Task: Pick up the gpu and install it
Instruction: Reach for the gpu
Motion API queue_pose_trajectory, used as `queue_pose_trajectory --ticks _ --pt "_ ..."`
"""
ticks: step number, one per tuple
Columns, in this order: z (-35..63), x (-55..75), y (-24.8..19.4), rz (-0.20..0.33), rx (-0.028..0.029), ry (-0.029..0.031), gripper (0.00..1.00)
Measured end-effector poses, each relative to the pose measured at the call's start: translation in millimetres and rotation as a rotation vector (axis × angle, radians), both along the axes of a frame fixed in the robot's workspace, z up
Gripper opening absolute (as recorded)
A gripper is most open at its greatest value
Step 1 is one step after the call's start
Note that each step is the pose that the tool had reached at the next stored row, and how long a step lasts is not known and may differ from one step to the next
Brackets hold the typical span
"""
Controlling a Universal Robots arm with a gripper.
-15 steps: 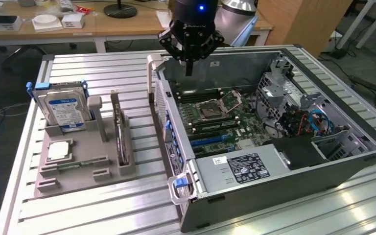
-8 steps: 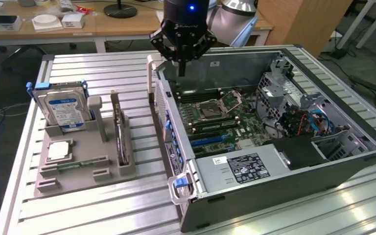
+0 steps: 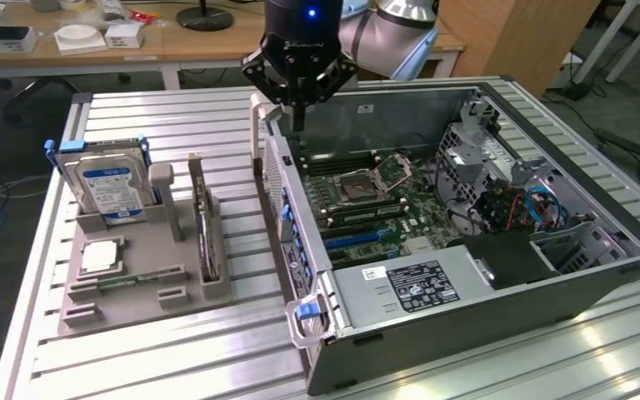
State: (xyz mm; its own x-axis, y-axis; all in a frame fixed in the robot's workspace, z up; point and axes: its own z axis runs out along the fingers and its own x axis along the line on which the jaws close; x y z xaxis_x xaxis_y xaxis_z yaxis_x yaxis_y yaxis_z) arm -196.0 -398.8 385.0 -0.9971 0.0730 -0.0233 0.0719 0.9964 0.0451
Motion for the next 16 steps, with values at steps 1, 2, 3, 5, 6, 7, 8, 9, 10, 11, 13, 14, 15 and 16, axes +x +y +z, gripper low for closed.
queue_pose_trajectory --ticks 1,2,3,5,6,7,8,9,10,11,13,14,15,16 --pt "0.0 -1.7 0.0 0.000 0.0000 0.0000 0.10" --pt "0.0 -3.2 0.0 0.000 -0.0001 0.0000 0.10" --pt "0.0 -4.8 0.0 0.000 -0.0001 0.0000 0.10" --pt "-0.1 -8.0 0.0 0.000 0.0001 -0.0001 0.10" --pt "0.0 -9.5 0.0 0.000 0.0000 -0.0001 0.10" --pt "0.0 -11.0 0.0 0.000 0.0000 0.0000 0.10" --pt "0.0 -12.6 0.0 0.000 0.0000 0.0000 0.10" --pt "0.0 -14.1 0.0 0.000 0.0000 0.0000 0.10" --pt "0.0 -15.5 0.0 0.000 0.0000 -0.0001 0.10" --pt "0.0 -17.0 0.0 0.000 0.0000 -0.0001 0.10" --pt "0.0 -20.0 0.0 0.000 0.0000 0.0000 0.10" --pt "0.0 -21.7 0.0 0.000 0.0000 -0.0001 0.10" --pt "0.0 -23.3 0.0 0.000 0.0000 0.0000 0.10" --pt "0.0 -24.9 0.0 0.000 0.0000 0.0000 0.10"
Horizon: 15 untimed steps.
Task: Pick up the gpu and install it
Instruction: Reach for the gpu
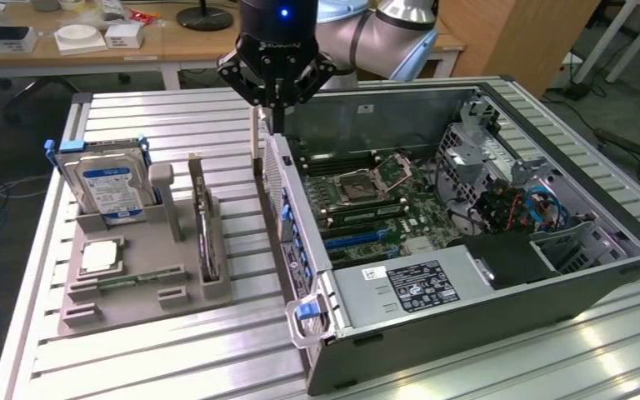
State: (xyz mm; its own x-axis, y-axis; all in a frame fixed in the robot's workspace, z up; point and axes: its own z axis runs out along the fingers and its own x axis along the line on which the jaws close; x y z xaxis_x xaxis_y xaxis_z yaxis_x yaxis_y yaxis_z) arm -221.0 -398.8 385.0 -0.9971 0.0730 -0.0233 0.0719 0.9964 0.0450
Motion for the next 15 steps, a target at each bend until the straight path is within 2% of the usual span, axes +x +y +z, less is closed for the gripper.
queue_pose_trajectory --ticks 15 --pt "0.0 -23.1 0.0 0.000 0.0001 0.0000 0.10"
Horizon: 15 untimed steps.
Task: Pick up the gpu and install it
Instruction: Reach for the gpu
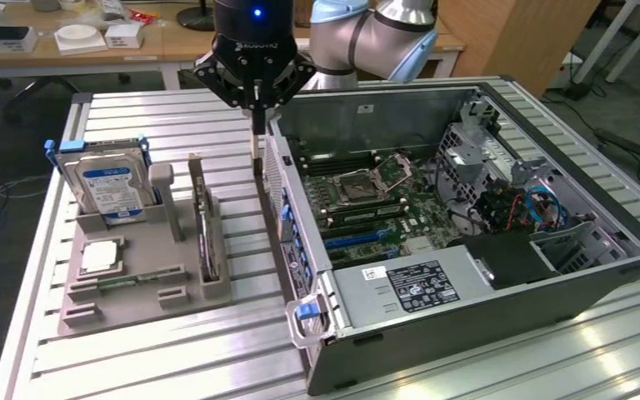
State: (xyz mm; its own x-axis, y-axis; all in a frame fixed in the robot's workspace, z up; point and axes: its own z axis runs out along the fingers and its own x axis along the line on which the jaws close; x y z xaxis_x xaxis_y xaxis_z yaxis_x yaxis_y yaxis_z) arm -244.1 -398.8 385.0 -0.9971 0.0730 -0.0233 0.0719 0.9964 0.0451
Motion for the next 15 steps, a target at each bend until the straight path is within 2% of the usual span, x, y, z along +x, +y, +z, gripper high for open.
queue_pose_trajectory --ticks 15 --pt "0.0 -23.1 0.0 0.000 0.0000 0.0000 0.10"
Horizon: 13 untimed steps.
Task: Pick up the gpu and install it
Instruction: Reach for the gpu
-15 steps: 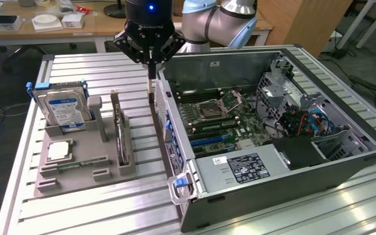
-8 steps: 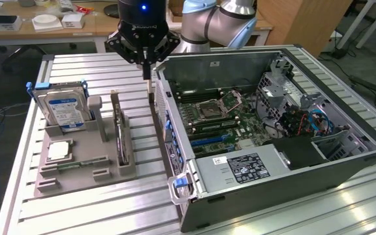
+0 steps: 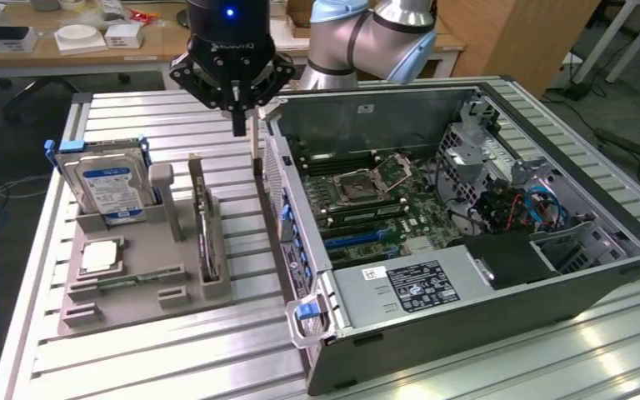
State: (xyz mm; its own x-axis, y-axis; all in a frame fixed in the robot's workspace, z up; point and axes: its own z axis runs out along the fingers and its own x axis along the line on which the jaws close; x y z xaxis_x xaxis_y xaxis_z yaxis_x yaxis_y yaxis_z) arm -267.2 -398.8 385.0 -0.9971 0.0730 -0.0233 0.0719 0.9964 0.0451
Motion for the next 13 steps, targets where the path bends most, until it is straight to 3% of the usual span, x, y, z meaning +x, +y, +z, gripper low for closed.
queue_pose_trajectory --ticks 13 --pt "0.0 -21.9 0.0 0.000 0.0000 0.0000 0.10"
